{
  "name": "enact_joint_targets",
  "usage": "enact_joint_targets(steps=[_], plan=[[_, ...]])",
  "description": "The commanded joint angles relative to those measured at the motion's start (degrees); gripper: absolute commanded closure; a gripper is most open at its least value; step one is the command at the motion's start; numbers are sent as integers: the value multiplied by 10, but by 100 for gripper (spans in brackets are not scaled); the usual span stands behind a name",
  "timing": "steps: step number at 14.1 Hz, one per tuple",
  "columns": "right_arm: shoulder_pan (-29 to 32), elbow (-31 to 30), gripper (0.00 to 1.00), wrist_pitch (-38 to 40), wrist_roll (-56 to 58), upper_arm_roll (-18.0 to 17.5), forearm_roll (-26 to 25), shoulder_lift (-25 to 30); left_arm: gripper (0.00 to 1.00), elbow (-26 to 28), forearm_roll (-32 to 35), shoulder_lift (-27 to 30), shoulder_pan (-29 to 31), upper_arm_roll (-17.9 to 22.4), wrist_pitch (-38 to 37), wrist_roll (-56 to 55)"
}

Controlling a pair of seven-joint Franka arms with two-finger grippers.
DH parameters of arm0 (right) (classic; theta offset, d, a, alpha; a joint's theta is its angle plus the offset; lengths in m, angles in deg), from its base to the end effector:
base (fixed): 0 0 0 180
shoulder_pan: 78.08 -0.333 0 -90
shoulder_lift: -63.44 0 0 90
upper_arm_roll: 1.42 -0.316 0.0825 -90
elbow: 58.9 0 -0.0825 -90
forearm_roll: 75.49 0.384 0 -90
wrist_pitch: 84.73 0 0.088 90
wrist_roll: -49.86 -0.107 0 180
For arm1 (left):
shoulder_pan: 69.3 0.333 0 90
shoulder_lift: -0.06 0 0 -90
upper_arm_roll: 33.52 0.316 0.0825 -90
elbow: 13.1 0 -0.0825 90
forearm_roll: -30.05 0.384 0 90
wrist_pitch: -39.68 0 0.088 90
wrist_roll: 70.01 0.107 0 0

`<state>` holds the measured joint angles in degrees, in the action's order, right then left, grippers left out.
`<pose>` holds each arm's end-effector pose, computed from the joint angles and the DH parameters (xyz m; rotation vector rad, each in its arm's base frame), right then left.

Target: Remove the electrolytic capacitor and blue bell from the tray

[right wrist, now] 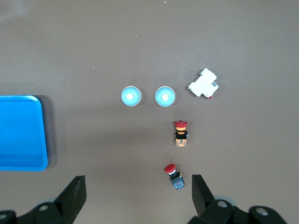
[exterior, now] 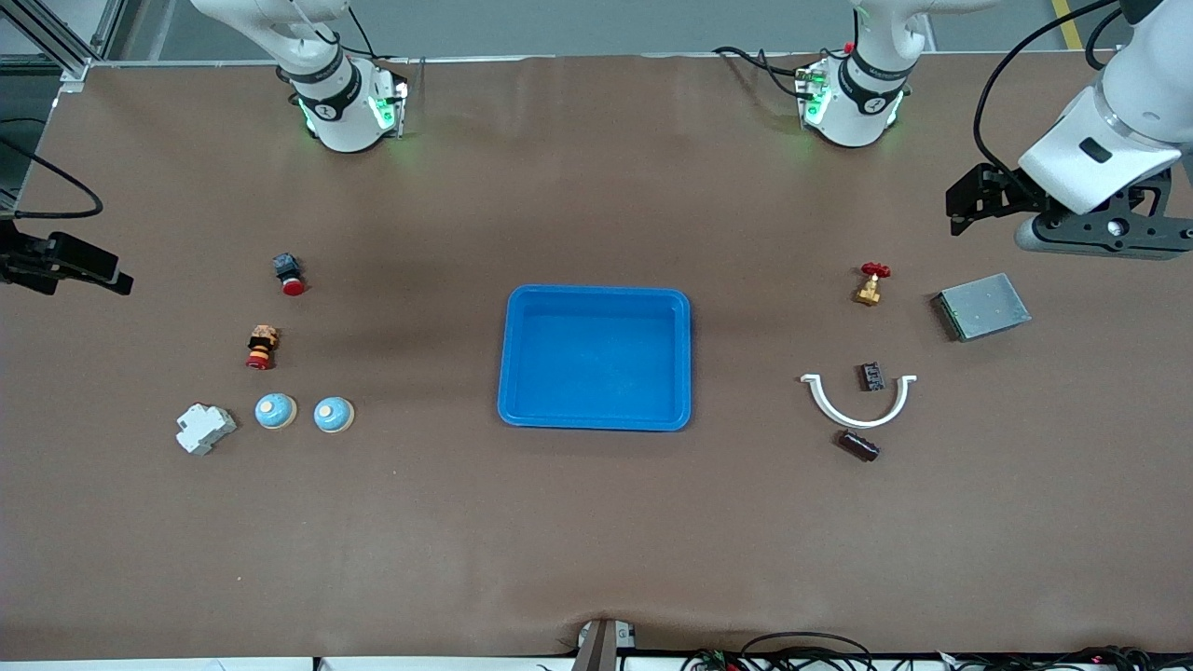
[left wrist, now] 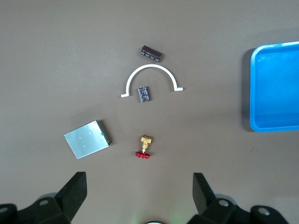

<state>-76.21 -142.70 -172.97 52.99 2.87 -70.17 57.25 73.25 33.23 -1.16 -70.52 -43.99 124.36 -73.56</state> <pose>0.5827 -0.0501 0.6117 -3.0534 0.0781 0.0356 0.5418 -0.1044 0.6349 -3.0758 0.2131 0.0660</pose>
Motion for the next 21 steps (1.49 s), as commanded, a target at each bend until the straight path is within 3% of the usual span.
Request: enact_joint_targets(steps=[1,7,11,21], plan=[[7,-21,0,-1,6,-10,-1,24,0,-2,-33,1,27,3,13,2],[5,-22,0,-4,7,-11,-7,25,0,0,-36,-16,43,3,22,1],[4,-57,0,-39,6,-49,-72,49,0,-1,-31,-25,45,4,44,11],[3,-66,0,-44,4,-55,-68,56,0,0,-38,-27,45,4,51,-2]])
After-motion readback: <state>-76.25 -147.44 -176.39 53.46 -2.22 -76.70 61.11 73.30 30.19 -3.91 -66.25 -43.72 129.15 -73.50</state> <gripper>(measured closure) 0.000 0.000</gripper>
